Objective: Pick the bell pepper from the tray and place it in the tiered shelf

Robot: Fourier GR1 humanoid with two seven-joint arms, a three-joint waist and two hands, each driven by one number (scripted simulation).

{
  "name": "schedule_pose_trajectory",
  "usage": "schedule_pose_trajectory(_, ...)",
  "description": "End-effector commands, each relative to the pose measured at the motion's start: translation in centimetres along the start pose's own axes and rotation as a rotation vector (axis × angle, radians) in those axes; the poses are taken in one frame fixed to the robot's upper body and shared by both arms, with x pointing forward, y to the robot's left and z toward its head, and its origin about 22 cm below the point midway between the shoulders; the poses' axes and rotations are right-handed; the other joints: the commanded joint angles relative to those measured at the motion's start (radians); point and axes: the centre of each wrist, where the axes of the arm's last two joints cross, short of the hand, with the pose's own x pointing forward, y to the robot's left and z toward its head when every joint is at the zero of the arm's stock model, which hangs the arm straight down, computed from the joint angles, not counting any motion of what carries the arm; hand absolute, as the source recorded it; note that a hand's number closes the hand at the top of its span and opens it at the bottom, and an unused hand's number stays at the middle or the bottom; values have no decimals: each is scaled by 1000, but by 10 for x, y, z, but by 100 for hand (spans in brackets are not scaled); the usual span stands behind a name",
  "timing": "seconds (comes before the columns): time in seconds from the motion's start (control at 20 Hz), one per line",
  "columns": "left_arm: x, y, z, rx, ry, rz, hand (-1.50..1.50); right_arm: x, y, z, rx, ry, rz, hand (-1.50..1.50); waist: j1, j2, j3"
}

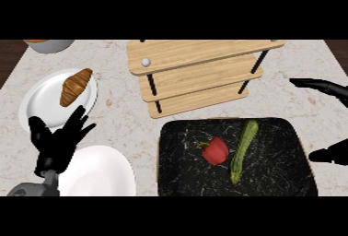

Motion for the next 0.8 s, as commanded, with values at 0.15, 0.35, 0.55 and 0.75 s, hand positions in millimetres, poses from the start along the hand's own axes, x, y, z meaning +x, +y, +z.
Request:
schedule_pose_trajectory(0.15, -7, 16, -3, 12, 68, 2, 0, 78, 15, -19, 165, 65, 165, -150, -3, 2, -7)
schedule_pose_trajectory(0.35, -9, 2, -5, 27, 61, -7, 0, 108, 47, -17, 122, 160, 204, -150, -5, 2, -6)
schedule_pose_trajectory(0.55, -21, -12, -7, 13, 59, -19, 0, 140, 74, -28, 40, 212, 221, -150, 5, 5, -6)
schedule_pose_trajectory(0.75, -23, -6, -11, 10, 77, -25, 0, 128, 90, -40, 38, 299, 346, -150, 11, 8, -4)
